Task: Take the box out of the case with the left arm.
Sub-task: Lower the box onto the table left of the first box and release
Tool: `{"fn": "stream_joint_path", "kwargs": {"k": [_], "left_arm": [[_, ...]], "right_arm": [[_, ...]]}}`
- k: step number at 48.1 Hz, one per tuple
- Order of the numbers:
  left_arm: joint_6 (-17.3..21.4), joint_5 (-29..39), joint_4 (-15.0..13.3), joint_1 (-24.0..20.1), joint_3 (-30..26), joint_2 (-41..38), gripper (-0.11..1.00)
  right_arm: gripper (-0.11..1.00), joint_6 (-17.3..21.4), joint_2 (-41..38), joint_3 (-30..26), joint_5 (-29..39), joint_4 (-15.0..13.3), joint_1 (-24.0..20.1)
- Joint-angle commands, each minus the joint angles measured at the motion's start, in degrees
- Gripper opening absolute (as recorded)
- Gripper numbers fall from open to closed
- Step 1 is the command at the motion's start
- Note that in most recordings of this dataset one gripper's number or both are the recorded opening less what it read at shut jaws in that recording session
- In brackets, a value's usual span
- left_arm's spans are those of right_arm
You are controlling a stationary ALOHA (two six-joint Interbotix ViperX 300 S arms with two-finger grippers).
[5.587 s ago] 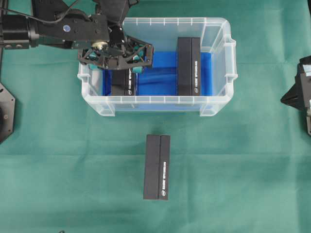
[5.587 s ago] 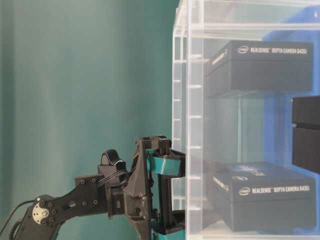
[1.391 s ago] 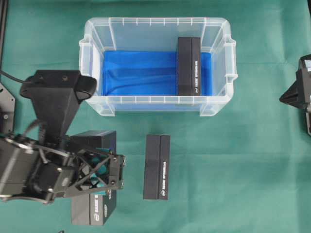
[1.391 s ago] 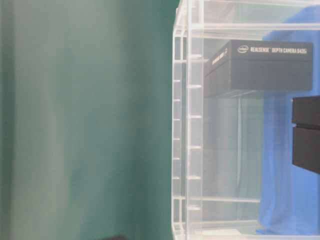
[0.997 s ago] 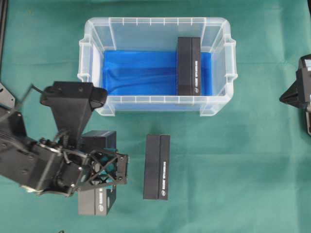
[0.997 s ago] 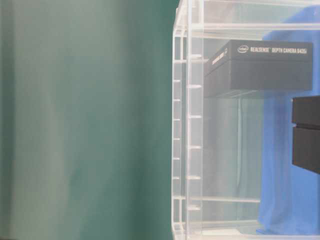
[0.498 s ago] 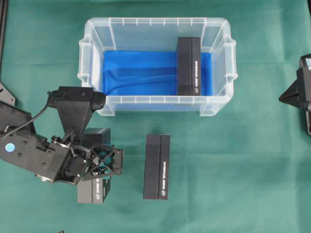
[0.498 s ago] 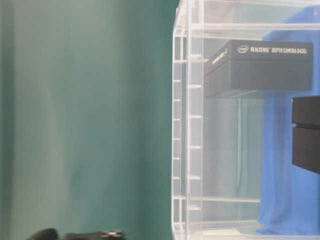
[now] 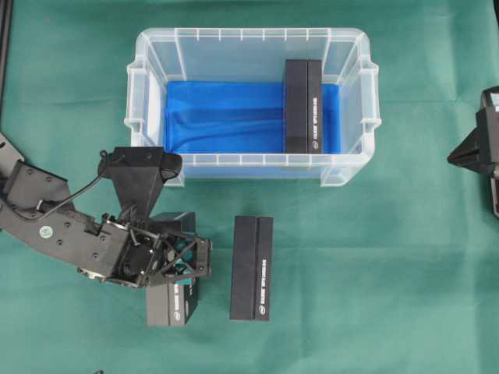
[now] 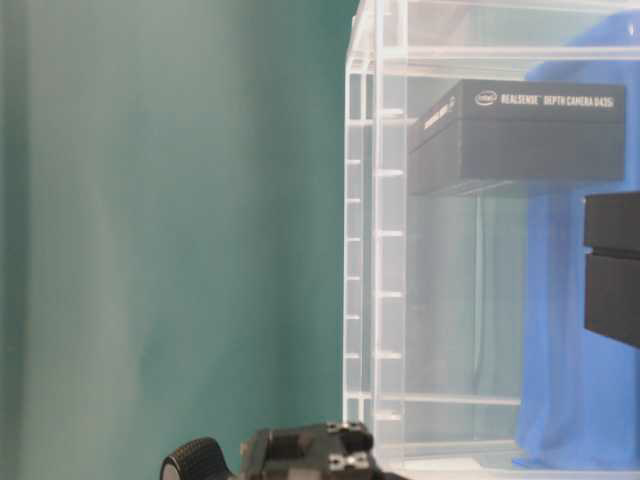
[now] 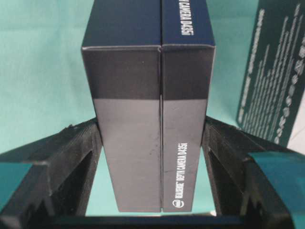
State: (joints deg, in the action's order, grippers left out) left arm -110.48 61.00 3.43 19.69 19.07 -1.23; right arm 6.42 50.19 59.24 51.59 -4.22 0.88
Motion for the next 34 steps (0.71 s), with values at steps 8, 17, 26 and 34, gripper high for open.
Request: {"fn": "stream_joint_path", "kwargs": {"k": [8,17,26,34], "left_arm": [[0.18,-0.18,-0.7,-0.18,-0.62,1.05,0.61],[1.23,-1.41,-1.05,-0.18,-0.44,1.14,0.61],[3.08,-2.11,-1.76,-0.18,-0.35,1.14,0.61],[3.25,-2.46,-1.76,-0.18,-0.44,1.23,0.7]], "right_arm": [[0.0,0.09,-0.44,-1.58,-0.18,0.18,0.18],[0.0,0.09,-0.35,-1.58,-0.18,0.18,0.18],[0.0,0.09,-0.35,-1.58,-0.18,0.18,0.18],[0.0,0.09,-0.44,-1.58,-0.18,0.18,0.18]]}}
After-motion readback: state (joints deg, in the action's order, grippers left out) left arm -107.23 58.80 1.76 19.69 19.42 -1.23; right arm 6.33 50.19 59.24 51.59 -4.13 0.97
